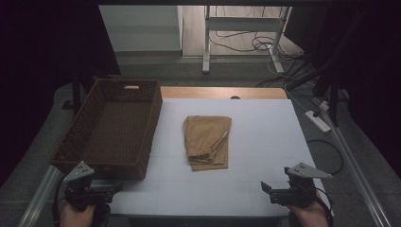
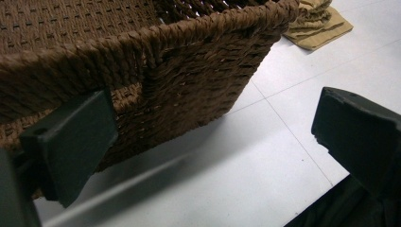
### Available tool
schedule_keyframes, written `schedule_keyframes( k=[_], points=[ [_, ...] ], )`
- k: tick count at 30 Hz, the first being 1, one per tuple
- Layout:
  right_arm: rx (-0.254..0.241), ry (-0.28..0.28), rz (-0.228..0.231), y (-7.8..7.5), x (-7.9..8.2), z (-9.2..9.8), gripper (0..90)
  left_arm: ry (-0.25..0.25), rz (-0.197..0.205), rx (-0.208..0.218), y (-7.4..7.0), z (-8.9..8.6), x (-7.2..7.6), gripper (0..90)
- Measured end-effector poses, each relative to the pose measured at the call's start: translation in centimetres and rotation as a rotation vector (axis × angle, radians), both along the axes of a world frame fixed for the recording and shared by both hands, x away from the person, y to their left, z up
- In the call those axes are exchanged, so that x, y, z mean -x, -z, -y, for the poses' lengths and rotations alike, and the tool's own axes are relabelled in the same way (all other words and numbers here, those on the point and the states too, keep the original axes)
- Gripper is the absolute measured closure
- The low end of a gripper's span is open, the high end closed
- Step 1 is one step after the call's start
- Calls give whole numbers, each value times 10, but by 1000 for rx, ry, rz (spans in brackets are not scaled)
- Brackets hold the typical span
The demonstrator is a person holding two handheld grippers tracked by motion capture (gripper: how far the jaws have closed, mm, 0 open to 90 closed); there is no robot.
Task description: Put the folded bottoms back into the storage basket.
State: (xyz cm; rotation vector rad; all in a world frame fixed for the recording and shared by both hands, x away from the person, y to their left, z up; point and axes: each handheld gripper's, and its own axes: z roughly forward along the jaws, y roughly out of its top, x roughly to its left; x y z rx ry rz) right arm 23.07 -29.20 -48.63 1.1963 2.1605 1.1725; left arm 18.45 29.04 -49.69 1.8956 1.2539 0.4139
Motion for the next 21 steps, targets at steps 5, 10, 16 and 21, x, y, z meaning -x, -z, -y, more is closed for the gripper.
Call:
schedule_keyframes(
  k=[5, 10, 16, 21],
  points=[
    [-2, -11, 0, 0, 0, 0, 1, 13, -4, -31, 0, 3, 0, 12],
    [-20, 0, -12, 0, -1, 2, 1, 26, -11, -36, 0, 4, -1, 11],
    [-24, -6, -17, 0, -2, 3, 1, 31, -14, -42, 0, 5, -1, 11],
    [-22, -10, -22, 0, -2, 2, 1, 20, -17, -45, 0, 5, -2, 0]
  ],
)
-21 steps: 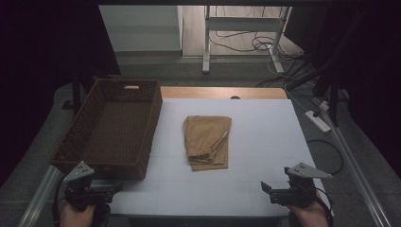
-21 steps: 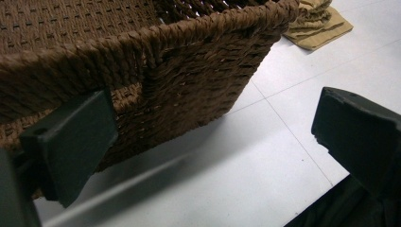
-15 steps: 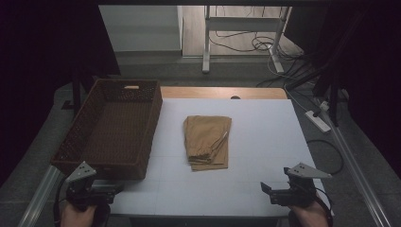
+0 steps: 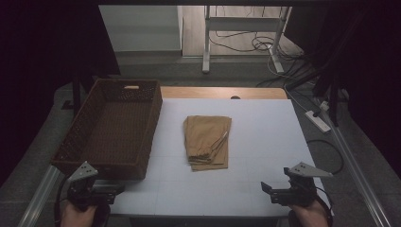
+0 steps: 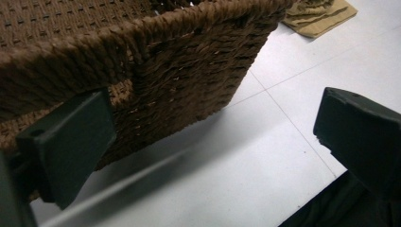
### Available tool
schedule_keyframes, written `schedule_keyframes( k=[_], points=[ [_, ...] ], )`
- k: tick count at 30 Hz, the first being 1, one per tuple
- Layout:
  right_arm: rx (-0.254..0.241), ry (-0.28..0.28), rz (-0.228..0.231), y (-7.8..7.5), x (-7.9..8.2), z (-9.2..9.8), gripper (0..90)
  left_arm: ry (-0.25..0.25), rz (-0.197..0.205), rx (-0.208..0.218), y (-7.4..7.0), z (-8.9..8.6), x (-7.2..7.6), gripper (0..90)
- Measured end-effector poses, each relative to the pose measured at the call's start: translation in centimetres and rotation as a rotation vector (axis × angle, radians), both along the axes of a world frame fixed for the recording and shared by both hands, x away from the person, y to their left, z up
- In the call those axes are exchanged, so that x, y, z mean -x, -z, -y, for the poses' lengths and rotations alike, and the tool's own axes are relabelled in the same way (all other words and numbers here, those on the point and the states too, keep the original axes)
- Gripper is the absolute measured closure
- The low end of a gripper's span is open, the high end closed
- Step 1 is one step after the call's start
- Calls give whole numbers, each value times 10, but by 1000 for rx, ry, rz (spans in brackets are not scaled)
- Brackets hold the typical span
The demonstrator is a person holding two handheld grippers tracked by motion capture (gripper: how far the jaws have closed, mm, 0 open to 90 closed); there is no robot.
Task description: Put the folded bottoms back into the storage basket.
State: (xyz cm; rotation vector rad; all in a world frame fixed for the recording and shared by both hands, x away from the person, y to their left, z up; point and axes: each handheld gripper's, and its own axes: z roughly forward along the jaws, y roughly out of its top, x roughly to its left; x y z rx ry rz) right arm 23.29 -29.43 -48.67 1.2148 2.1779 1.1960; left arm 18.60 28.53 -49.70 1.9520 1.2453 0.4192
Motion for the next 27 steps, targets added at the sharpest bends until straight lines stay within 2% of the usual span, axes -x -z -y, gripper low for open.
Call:
schedule_keyframes(
  k=[9, 23, 27],
  points=[
    [7, -7, -8, 0, 0, -1, 2, -5, 13, 15, -1, -1, 2, 0],
    [19, -29, -11, 0, 0, -3, 2, 66, 38, -33, -4, 9, 1, 0],
    [21, -34, -13, 1, -1, -3, 2, 91, 41, -10, -4, 11, 1, 0]
  ],
)
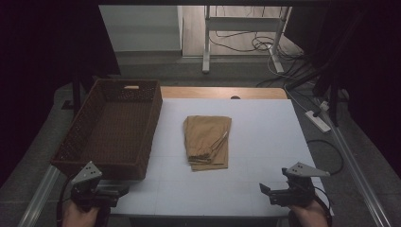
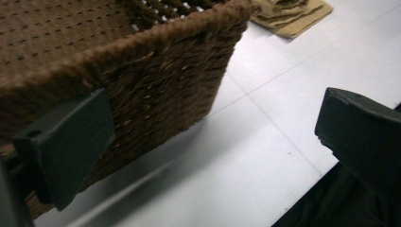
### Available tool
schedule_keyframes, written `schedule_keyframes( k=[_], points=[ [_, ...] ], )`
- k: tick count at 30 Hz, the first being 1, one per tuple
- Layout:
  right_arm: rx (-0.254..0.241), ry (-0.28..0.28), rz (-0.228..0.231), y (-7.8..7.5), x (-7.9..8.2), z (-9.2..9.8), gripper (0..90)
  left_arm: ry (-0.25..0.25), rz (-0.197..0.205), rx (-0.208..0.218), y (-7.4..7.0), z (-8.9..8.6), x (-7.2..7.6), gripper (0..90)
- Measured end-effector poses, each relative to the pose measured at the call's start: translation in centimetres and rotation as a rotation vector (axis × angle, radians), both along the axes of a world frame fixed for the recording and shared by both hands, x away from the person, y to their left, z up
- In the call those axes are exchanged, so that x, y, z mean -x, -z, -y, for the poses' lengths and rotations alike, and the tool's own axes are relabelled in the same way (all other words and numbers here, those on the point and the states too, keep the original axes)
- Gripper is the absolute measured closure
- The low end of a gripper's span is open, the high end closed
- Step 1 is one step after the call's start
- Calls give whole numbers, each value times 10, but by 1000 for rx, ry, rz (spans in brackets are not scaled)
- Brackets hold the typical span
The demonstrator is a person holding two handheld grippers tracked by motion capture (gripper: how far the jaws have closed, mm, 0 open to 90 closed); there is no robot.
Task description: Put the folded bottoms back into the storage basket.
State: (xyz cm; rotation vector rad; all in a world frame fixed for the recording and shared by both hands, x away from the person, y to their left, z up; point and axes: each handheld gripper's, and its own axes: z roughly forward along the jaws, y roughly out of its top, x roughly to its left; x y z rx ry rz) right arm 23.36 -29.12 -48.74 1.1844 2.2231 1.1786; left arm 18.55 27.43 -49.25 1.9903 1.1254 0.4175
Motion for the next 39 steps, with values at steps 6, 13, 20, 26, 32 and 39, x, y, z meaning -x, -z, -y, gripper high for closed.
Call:
schedule_keyframes(
  k=[6, 13, 20, 26, 32, 39],
  points=[
    [2, -4, -2, 0, 0, 0, 2, 38, -3, 9, 0, 4, -2, 0],
    [6, -10, -7, 0, 0, -1, 2, 74, 25, 15, -2, 12, -2, 0],
    [10, -12, -9, 0, -1, -1, 2, 109, 22, 29, -1, 20, -4, 0],
    [9, -10, -12, 0, -1, -1, 2, 135, 22, 37, -2, 26, -6, 0],
    [10, -5, -14, 0, -1, -1, 2, 175, 6, 56, -2, 35, -8, 0],
    [8, -2, -14, 0, -1, -1, 2, 226, -8, 68, 0, 47, -13, 0]
  ],
)
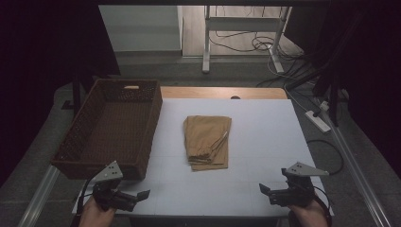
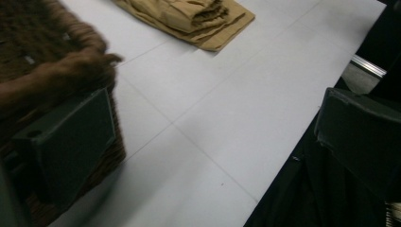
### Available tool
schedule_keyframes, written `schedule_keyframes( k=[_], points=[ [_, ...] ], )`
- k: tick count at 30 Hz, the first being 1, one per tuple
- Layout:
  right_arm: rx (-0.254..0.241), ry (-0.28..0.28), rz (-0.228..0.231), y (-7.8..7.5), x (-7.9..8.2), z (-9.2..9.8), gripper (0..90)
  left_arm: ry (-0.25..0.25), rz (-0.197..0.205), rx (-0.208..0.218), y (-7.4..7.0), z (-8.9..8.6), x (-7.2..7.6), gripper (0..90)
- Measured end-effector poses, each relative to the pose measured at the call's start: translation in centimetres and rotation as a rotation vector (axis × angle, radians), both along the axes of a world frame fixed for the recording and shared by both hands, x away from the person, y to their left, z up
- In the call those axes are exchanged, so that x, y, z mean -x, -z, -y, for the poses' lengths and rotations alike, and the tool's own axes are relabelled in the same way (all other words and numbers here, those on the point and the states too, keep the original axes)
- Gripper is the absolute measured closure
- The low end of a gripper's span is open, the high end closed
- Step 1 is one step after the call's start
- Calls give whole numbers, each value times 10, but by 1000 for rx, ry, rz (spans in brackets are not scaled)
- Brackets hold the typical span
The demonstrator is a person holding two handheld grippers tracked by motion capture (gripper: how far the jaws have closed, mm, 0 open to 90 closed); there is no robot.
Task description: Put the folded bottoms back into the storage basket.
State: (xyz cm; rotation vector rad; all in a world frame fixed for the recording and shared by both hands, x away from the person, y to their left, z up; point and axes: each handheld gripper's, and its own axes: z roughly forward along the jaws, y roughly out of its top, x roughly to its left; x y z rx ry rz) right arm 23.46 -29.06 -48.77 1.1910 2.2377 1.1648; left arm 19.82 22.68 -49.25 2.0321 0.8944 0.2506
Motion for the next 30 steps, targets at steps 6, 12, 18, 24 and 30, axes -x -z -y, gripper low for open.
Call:
schedule_keyframes(
  k=[6, 12, 18, 24, 30],
  points=[
    [0, 0, -1, 0, 0, 0, 1, 43, -3, 11, 2, 13, -5, 0],
    [2, 0, -2, 0, 0, 0, 1, 87, 2, 2, 5, 28, -9, 0],
    [5, -2, -2, 0, 0, 0, 1, 109, 20, -9, 6, 41, -12, 0],
    [6, -3, -2, 0, -1, -1, 2, 120, 4, -9, 9, 52, -18, 0],
    [7, -5, -4, 0, -1, -1, 2, 139, -8, -17, 13, 65, -27, 0]
  ],
)
